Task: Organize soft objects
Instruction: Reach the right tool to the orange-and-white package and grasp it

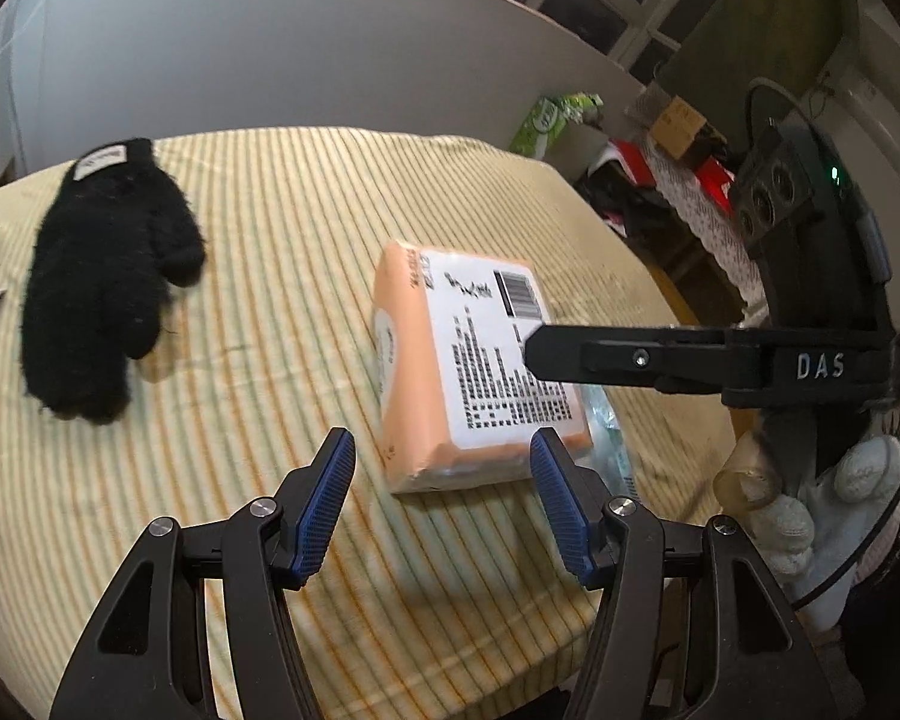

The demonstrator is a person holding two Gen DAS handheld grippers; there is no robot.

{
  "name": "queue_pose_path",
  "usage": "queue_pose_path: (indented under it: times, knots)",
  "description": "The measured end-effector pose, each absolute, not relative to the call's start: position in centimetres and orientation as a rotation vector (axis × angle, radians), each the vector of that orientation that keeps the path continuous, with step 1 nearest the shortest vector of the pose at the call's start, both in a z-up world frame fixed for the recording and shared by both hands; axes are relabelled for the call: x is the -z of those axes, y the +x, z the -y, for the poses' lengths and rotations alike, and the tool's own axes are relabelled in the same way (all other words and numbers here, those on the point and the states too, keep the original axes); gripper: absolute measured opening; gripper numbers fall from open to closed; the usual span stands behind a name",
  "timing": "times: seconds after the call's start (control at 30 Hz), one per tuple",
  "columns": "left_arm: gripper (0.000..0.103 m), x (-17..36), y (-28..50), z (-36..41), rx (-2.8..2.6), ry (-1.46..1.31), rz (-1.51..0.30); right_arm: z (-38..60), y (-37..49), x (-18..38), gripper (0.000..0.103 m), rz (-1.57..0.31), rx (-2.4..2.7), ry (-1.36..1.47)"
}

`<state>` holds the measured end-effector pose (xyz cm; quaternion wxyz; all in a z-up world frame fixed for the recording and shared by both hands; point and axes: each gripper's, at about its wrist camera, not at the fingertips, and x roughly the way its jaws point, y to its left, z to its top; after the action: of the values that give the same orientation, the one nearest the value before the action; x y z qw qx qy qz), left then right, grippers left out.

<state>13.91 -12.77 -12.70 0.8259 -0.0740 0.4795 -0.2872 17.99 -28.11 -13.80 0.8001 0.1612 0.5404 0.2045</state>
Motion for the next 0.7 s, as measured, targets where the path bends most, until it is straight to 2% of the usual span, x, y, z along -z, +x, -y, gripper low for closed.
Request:
queue_pose_path:
  times: [0.2,0.5,0.7]
  knots:
    - [0.060,13.3,14.0,14.0,0.625,-0.135,-1.031,27.6,18.5,14.5,0.071,-1.182,-0.446,0.344]
    - [0.059,13.1,13.5,15.0,0.635,-0.106,-1.000,27.4,18.6,15.2,0.057,-1.199,-0.431,0.331]
    - [0.058,11.8,12.5,14.9,0.620,-0.092,-0.963,27.1,17.9,14.5,0.056,-1.189,-0.433,0.313]
